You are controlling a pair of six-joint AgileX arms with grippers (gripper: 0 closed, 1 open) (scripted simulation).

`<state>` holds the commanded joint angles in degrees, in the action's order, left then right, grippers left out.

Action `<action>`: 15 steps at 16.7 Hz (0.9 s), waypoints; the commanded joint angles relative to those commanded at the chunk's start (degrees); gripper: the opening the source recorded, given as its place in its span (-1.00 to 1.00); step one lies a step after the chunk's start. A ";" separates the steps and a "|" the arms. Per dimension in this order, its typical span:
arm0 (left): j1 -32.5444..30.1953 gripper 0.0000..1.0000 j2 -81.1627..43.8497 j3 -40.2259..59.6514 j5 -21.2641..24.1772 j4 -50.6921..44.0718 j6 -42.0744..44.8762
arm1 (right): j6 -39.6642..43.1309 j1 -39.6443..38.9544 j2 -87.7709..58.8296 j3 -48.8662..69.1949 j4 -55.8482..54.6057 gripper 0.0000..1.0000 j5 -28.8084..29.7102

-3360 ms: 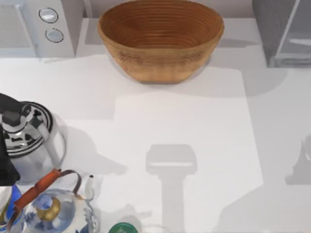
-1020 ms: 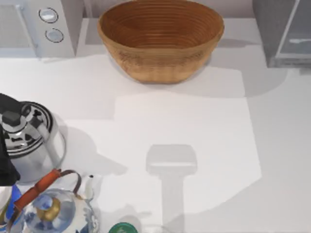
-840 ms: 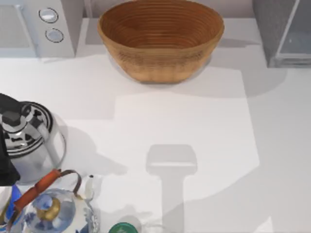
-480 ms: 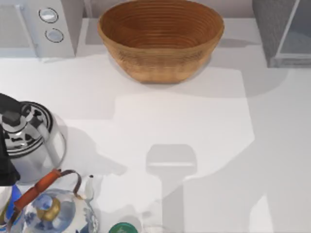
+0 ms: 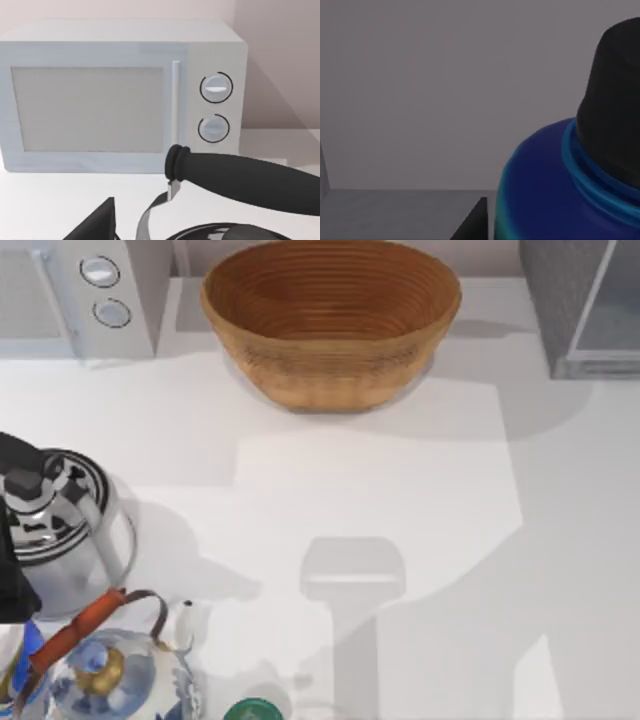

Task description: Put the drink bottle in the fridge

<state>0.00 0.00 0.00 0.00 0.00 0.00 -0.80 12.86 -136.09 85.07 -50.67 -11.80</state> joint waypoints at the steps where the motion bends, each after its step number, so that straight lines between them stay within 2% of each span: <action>1: 0.00 1.00 0.00 0.00 0.00 0.00 0.00 | 0.00 0.00 0.00 0.00 0.00 -0.38 0.00; 10: 0.00 1.00 0.00 0.00 0.00 0.00 0.00 | 0.00 0.00 0.00 0.00 0.00 0.96 0.00; 15: 0.00 1.00 0.00 0.00 0.00 0.00 0.00 | 0.00 0.00 0.00 0.00 0.00 1.00 0.00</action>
<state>0.00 0.00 0.00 0.00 0.00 0.00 -0.80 12.86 -136.09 85.07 -50.67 -11.80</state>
